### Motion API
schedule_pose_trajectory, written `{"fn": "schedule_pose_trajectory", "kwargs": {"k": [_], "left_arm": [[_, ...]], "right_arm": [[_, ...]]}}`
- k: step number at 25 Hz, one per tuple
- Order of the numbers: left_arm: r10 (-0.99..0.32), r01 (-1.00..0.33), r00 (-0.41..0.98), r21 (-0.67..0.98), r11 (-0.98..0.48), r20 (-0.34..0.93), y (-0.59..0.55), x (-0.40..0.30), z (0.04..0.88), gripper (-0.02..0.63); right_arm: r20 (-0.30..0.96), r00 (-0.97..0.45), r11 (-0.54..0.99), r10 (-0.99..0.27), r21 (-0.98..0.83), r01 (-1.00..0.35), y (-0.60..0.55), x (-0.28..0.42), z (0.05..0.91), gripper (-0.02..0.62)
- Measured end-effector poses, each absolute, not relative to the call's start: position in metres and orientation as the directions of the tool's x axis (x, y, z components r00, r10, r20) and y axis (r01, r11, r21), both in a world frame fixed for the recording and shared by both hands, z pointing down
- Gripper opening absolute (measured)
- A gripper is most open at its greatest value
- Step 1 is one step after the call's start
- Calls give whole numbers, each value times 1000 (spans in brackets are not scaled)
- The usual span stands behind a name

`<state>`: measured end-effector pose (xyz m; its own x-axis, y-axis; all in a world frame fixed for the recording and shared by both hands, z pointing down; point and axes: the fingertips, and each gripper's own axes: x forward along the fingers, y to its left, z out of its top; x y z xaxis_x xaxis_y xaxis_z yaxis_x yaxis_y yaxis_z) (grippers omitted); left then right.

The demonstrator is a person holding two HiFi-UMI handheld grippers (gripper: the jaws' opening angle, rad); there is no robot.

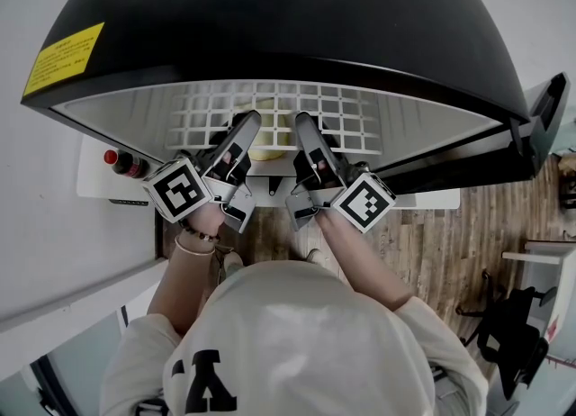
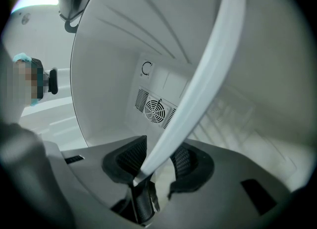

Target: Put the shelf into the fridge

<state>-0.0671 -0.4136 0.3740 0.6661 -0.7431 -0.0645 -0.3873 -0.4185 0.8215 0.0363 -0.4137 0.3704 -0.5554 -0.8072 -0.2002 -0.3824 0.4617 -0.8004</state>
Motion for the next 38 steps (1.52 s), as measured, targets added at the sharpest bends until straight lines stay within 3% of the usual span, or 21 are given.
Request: {"fn": "schedule_pose_trajectory", "kwargs": {"k": [38], "left_arm": [[-746,-347,659,839,-419,-100,-426,-69,373,123]], "right_arm": [[-204,-558,476,-804,-784,-399,-424,34,367,158]]}}
